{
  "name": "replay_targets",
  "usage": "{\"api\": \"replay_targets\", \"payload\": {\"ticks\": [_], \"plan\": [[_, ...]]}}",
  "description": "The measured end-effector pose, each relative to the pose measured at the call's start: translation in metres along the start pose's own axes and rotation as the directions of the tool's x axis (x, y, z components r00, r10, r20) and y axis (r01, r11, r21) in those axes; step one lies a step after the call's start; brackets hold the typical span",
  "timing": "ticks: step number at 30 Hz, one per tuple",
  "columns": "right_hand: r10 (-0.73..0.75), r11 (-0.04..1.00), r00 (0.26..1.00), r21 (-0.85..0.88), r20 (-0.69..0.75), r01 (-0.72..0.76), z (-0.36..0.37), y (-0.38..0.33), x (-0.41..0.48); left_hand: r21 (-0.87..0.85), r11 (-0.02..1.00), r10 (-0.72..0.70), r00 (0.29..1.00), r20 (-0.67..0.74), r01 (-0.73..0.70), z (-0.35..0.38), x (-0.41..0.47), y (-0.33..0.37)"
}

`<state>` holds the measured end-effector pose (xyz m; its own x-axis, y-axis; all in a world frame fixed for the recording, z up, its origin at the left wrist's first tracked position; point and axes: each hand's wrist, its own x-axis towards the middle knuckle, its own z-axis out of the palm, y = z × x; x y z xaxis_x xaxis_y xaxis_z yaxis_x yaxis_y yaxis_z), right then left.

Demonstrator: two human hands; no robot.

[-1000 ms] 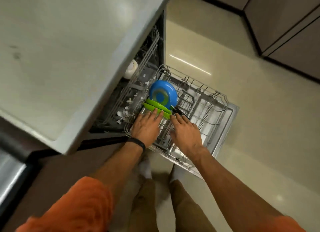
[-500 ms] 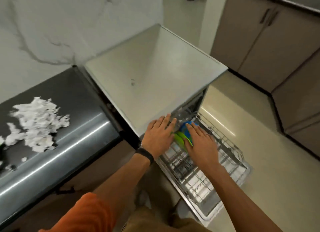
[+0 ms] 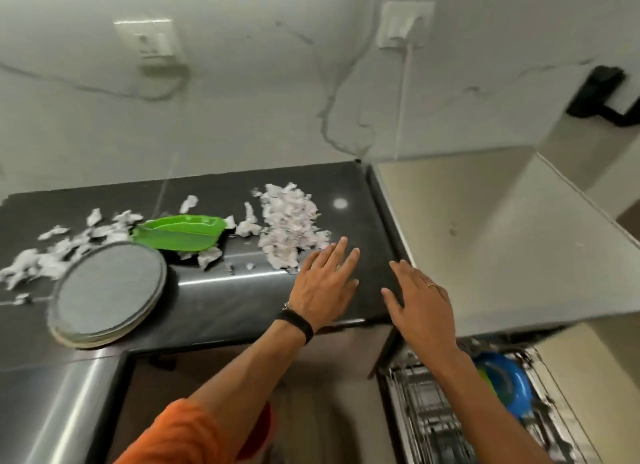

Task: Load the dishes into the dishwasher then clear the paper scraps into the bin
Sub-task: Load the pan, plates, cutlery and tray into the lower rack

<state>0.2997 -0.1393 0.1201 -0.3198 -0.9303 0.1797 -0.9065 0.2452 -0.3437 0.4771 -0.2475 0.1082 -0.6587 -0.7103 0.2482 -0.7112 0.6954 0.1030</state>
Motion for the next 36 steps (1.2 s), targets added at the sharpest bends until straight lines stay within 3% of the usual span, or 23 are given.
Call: {"api": "replay_targets", "payload": {"ticks": [7, 14, 19, 24, 31, 36], "plan": [[-0.232, 0.973, 0.972, 0.025, 0.036, 0.232, 0.055, -0.146, 0.057, 0.064, 0.976, -0.207, 0.978, -0.035, 0.209, -0.021, -0.042, -0.15], [-0.436, 0.899, 0.892, 0.02, 0.123, 0.437, 0.107, -0.248, 0.096, 0.094, 0.92, -0.375, 0.925, -0.062, 0.38, -0.036, -0.084, -0.233], [-0.598, 0.798, 0.78, 0.048, 0.183, 0.601, 0.139, -0.299, 0.127, 0.115, 0.85, -0.509, 0.858, -0.064, 0.513, -0.033, -0.099, -0.267], [-0.683, 0.714, 0.669, 0.073, 0.294, 0.697, 0.173, -0.338, 0.156, 0.141, 0.723, -0.679, 0.733, -0.039, 0.676, -0.035, -0.108, -0.291], [-0.718, 0.659, 0.608, 0.051, 0.338, 0.75, 0.219, -0.366, 0.186, 0.164, 0.619, -0.773, 0.633, -0.044, 0.768, -0.032, -0.111, -0.308], [-0.78, 0.575, 0.56, -0.034, 0.278, 0.818, 0.231, -0.37, 0.198, 0.167, 0.598, -0.785, 0.615, -0.077, 0.784, -0.031, -0.119, -0.311]]}}
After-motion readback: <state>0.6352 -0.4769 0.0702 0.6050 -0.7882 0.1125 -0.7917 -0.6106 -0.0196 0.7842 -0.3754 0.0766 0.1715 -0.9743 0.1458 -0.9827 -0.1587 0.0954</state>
